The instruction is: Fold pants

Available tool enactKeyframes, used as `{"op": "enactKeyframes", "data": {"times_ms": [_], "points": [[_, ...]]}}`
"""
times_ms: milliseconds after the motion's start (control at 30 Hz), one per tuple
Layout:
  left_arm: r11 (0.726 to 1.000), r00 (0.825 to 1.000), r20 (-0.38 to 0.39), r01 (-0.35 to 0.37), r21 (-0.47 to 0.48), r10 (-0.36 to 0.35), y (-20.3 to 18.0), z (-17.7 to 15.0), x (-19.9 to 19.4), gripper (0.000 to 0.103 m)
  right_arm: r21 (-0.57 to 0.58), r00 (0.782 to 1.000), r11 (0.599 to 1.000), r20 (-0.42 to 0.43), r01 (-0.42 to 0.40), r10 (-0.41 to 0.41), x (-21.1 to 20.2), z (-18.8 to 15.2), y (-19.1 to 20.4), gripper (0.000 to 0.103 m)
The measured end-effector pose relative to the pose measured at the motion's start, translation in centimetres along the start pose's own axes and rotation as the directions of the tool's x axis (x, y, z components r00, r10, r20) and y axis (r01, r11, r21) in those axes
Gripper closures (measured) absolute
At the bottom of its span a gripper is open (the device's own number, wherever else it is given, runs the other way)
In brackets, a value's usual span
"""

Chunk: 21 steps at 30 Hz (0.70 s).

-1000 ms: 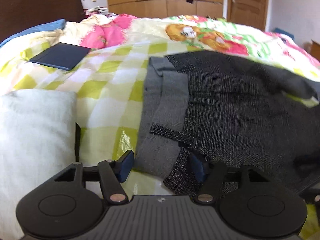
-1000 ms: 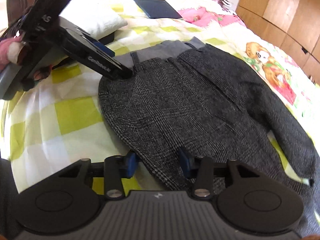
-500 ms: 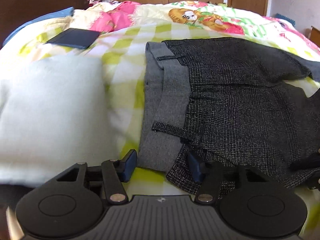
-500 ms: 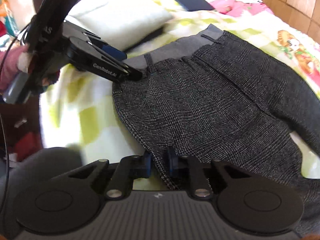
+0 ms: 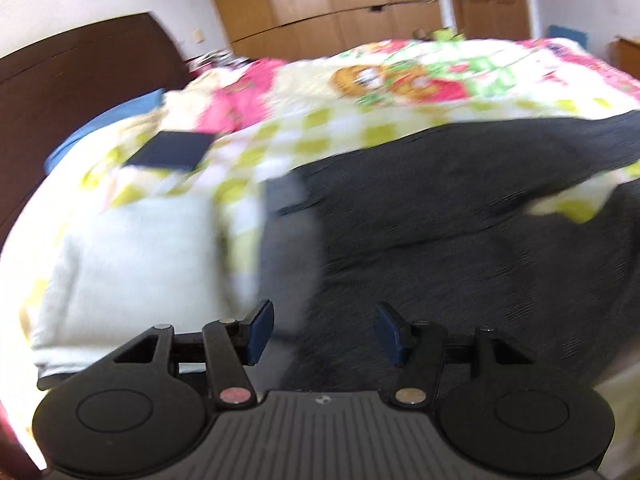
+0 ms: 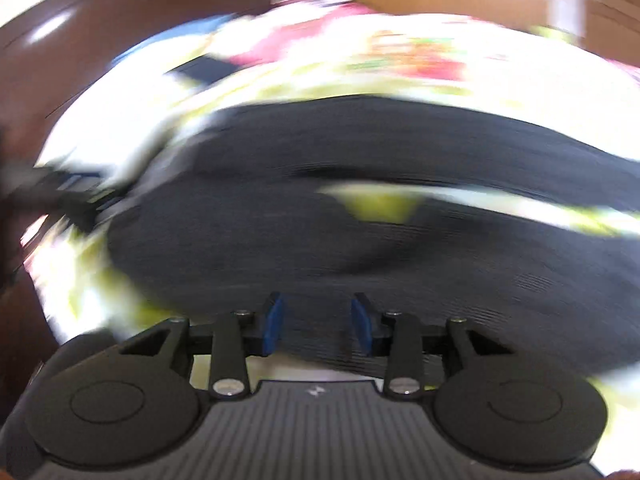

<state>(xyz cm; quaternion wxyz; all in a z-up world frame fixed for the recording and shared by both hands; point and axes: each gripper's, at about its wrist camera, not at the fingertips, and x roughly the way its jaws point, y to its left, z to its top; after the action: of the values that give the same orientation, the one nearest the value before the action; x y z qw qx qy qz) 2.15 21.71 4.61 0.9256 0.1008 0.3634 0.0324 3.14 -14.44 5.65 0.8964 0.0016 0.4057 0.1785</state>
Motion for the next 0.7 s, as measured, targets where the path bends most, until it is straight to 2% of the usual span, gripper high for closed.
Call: {"op": "enactKeyframes", "data": {"times_ms": [67,100,167,233,300,333,400,467,567,633,667,700], "points": [[0.997,0.997,0.003,0.072,0.011,-0.072,-2.6,0.7,0.1,0.034,0.127,0.990,0.983,0.028,0.131,-0.136,-1.9,-0.7,-5.3,0.064],[0.994,0.994,0.001,0.109,0.021,-0.109,-4.1,1.1,0.3,0.034,0.198,0.979,0.961,0.037,0.191,-0.202,-2.8,-1.2,-8.1,0.064],[0.982,0.983,-0.012,0.186,0.044,-0.185,-7.7,1.7,0.9,0.034,0.335,0.951,0.903,0.053,0.271,-0.305,-4.5,-2.0,-13.1,0.064],[0.961,0.964,-0.032,0.266,0.071,-0.265,-11.4,2.4,1.4,0.034,0.482,0.925,0.822,0.059,0.303,-0.375,-5.7,-2.8,-17.9,0.062],[0.938,0.944,-0.045,0.330,0.110,-0.327,-15.2,3.2,1.7,0.034,0.621,0.913,0.731,0.057,0.285,-0.404,-6.3,-3.7,-22.4,0.062],[0.925,0.935,-0.049,0.356,0.132,-0.352,-17.0,3.5,1.6,0.034,0.674,0.915,0.692,0.058,0.260,-0.400,-6.2,-4.1,-24.3,0.062],[0.902,0.920,-0.049,0.392,0.180,-0.390,-20.1,4.6,1.6,0.034,0.738,0.916,0.636,0.064,0.223,-0.396,-5.7,-4.7,-27.1,0.062],[0.880,0.905,-0.056,0.423,0.214,-0.422,-22.3,5.5,1.7,0.034,0.772,0.918,0.609,0.092,0.179,-0.386,-4.9,-4.8,-29.0,0.062],[0.859,0.893,-0.082,0.449,0.245,-0.443,-25.0,6.4,2.1,0.034,0.818,0.921,0.563,0.124,0.117,-0.371,-3.3,-4.4,-31.9,0.062],[0.851,0.888,-0.103,0.459,0.254,-0.448,-26.2,6.6,2.3,0.034,0.833,0.921,0.546,0.140,0.089,-0.363,-2.2,-4.0,-33.0,0.063],[0.848,0.888,-0.111,0.460,0.261,-0.447,-26.8,6.5,2.1,0.034,0.838,0.922,0.539,0.145,0.079,-0.360,-1.7,-4.0,-33.6,0.067],[0.846,0.888,-0.114,0.459,0.270,-0.445,-27.4,6.6,2.1,0.034,0.843,0.924,0.532,0.141,0.076,-0.356,-1.6,-4.2,-33.9,0.086]]}}
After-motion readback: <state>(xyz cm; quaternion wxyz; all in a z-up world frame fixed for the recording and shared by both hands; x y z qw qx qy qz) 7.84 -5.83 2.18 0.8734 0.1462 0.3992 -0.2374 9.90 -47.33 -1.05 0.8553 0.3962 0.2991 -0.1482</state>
